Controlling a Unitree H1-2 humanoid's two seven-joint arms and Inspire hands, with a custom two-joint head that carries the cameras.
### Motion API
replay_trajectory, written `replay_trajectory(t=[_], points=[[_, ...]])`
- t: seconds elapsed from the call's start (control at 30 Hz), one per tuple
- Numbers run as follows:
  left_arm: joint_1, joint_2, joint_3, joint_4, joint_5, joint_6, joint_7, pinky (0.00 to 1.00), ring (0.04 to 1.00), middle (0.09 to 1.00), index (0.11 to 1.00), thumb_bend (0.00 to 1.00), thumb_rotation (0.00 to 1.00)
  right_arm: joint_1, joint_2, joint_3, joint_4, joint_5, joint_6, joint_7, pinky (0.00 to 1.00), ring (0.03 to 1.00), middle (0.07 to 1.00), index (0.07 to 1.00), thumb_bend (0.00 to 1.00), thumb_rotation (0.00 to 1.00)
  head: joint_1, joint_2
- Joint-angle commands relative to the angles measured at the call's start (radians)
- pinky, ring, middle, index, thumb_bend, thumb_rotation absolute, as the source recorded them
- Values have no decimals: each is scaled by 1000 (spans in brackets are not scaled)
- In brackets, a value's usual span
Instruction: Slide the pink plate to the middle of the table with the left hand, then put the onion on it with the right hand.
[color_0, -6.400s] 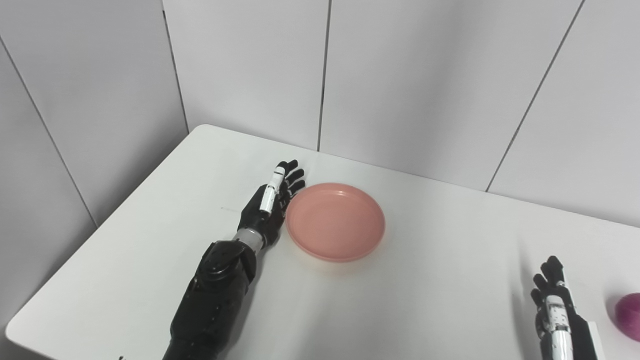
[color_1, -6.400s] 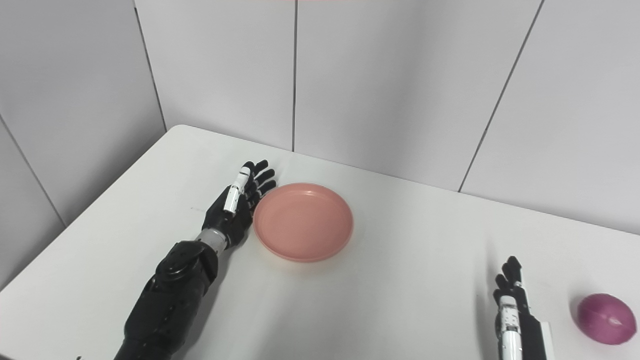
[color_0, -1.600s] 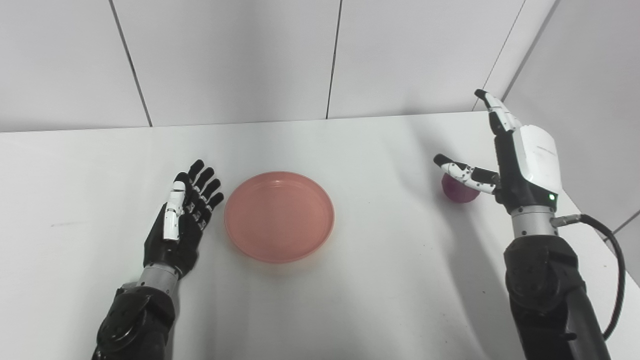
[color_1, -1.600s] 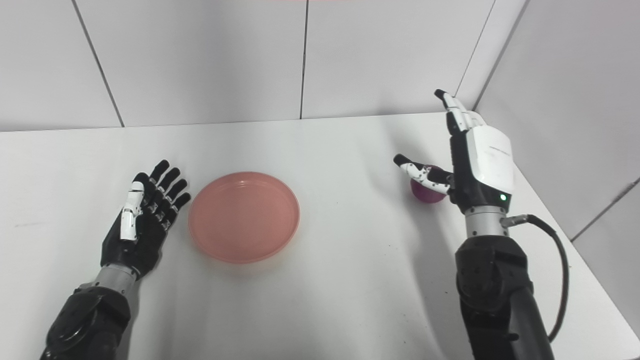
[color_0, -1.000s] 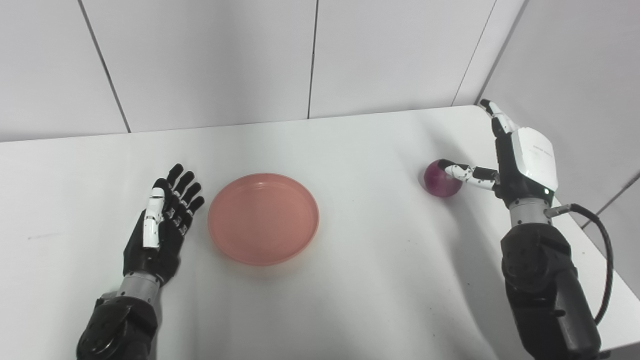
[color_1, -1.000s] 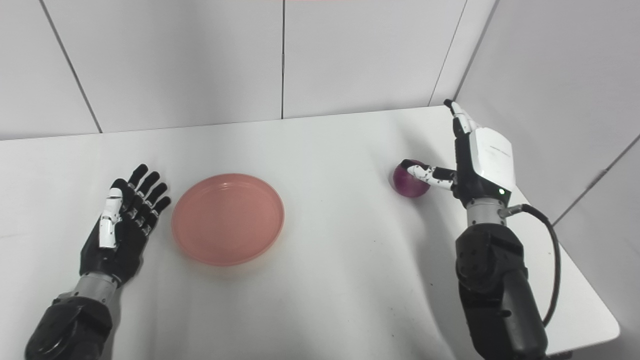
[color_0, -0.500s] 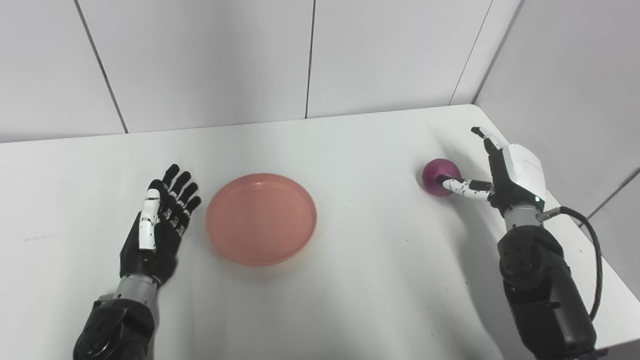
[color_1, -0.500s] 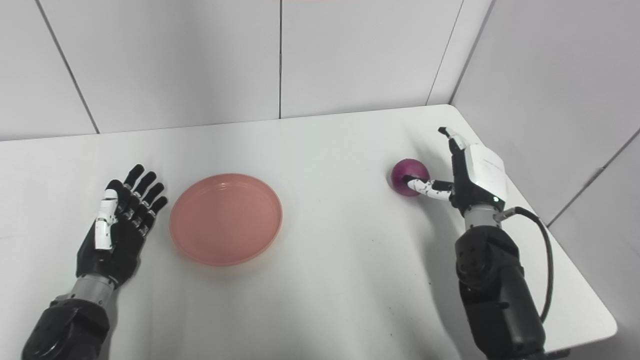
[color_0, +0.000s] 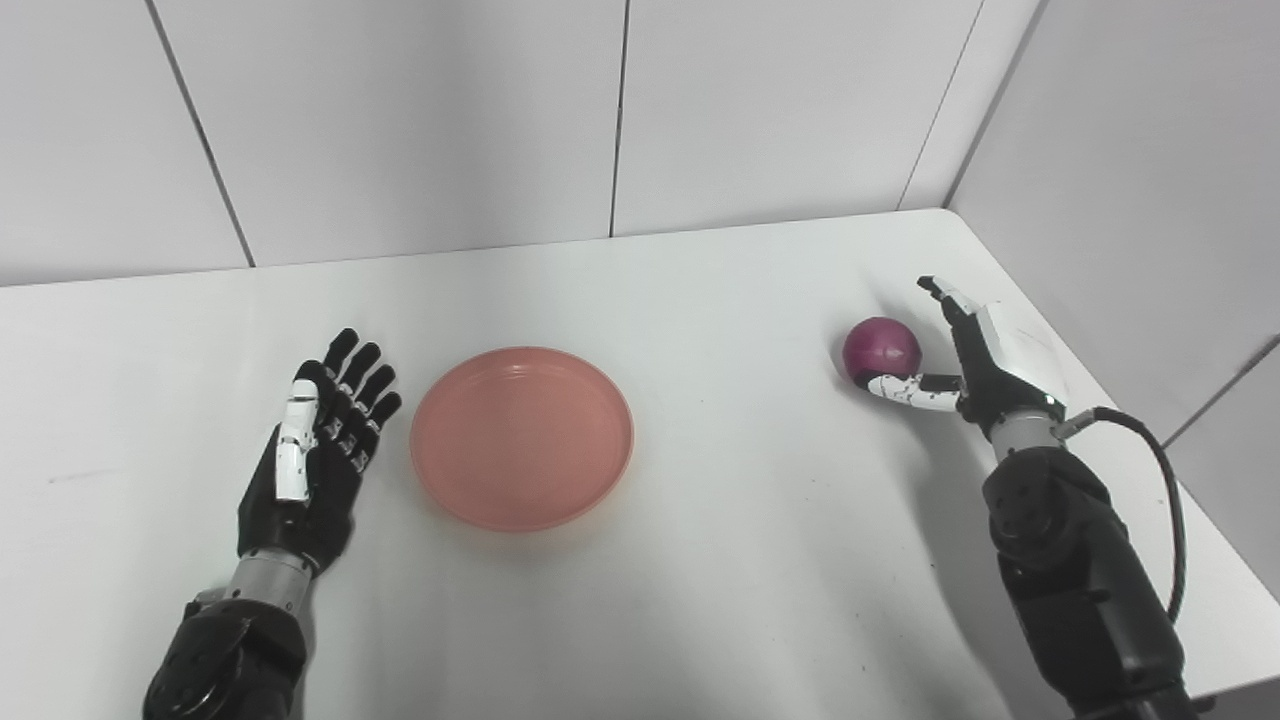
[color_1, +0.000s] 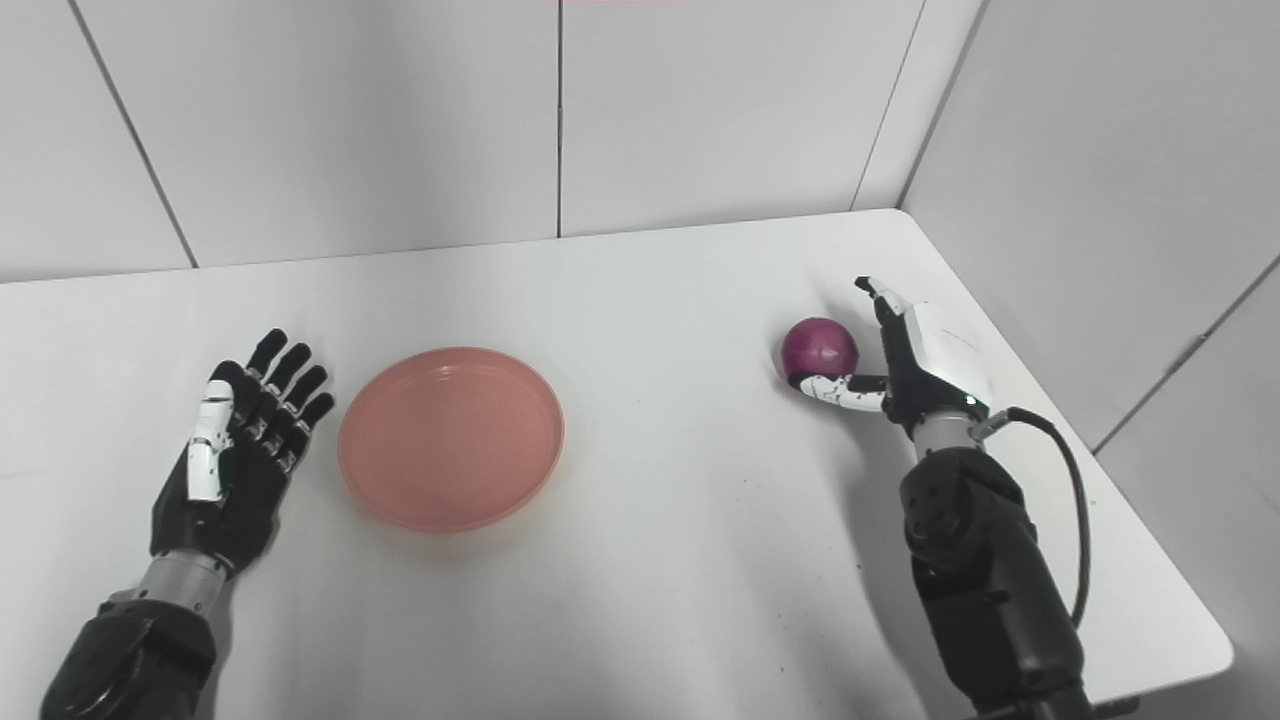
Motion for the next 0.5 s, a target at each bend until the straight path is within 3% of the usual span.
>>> replay_trajectory(t=[0.0, 0.47], points=[[5, 8, 6, 18, 0, 10, 3, 959, 962, 971, 948, 468, 1000, -37, -27, 3, -6, -2, 9, -16, 785, 883, 916, 930, 1000, 453, 1, 0], [9, 8, 5, 6, -2, 19, 3, 952, 956, 966, 945, 467, 1000, -69, -37, 33, 87, 11, -9, -56, 781, 872, 913, 933, 1000, 508, 1, -2]])
